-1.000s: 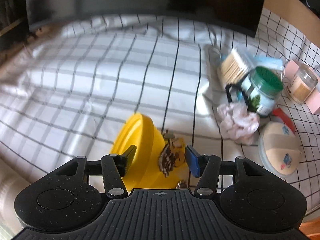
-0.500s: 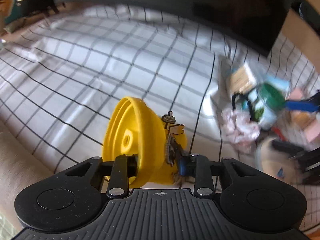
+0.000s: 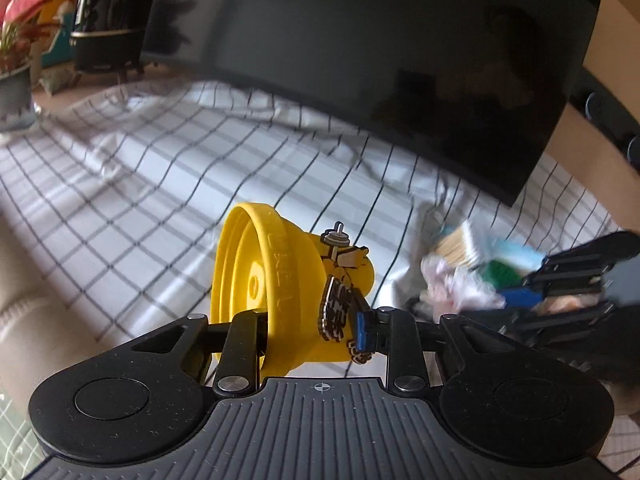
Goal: Organize soft objects
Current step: 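Grasp the yellow toy with the left tool while the right tool grasps the clear bag of pink items, then carry both items over the pink box and open both tools to drop them in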
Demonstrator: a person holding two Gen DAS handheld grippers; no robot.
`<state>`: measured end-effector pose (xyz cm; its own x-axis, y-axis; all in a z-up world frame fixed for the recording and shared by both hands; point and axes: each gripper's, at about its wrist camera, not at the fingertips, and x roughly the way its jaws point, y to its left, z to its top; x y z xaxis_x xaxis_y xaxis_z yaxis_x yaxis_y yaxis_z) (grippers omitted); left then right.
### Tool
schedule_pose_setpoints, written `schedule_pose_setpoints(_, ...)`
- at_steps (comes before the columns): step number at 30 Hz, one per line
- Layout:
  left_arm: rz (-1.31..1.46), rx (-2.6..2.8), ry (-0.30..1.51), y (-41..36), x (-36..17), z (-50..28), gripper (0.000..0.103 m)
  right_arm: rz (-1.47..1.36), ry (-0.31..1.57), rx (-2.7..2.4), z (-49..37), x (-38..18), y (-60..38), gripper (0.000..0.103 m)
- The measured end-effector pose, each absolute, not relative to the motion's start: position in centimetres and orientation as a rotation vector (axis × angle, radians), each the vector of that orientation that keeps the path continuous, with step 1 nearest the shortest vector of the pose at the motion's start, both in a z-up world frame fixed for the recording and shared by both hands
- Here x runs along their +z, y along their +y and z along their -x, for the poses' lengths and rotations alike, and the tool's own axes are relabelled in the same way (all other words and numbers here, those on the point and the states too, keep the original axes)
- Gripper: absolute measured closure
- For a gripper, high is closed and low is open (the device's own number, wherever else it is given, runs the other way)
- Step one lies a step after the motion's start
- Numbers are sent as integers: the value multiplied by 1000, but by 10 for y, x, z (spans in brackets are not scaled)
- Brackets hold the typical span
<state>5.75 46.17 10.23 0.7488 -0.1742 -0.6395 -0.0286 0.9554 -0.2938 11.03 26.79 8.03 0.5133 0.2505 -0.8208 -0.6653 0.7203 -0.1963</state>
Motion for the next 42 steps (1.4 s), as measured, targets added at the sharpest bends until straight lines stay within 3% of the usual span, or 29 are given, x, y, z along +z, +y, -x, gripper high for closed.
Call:
schedule_pose_setpoints(11,290,-86,670,421,177,-82,73,340,727,518,-110,198,196,89)
schedule_pose_setpoints(22,204,-352,682,272,214,-118,73,238,557,232,-67,248,42,89)
schedule_pose_setpoints(32,128,-702,781,75,202,-152,71,72,495,-75,-27,252,-111,89)
schedule_pose_setpoints(38,70,-847,879,-42,149,-168,66,-48,530,-163,-33,238,-168,88)
schedule_pose_setpoints(39,26,-839,918,-62,130,-173,66,-81,560,-166,-41,232,-177,81)
schedule_pose_setpoints(42,-58,-774,1023,-89,88,-183,67,-171,641,-157,-55,210,-207,44)
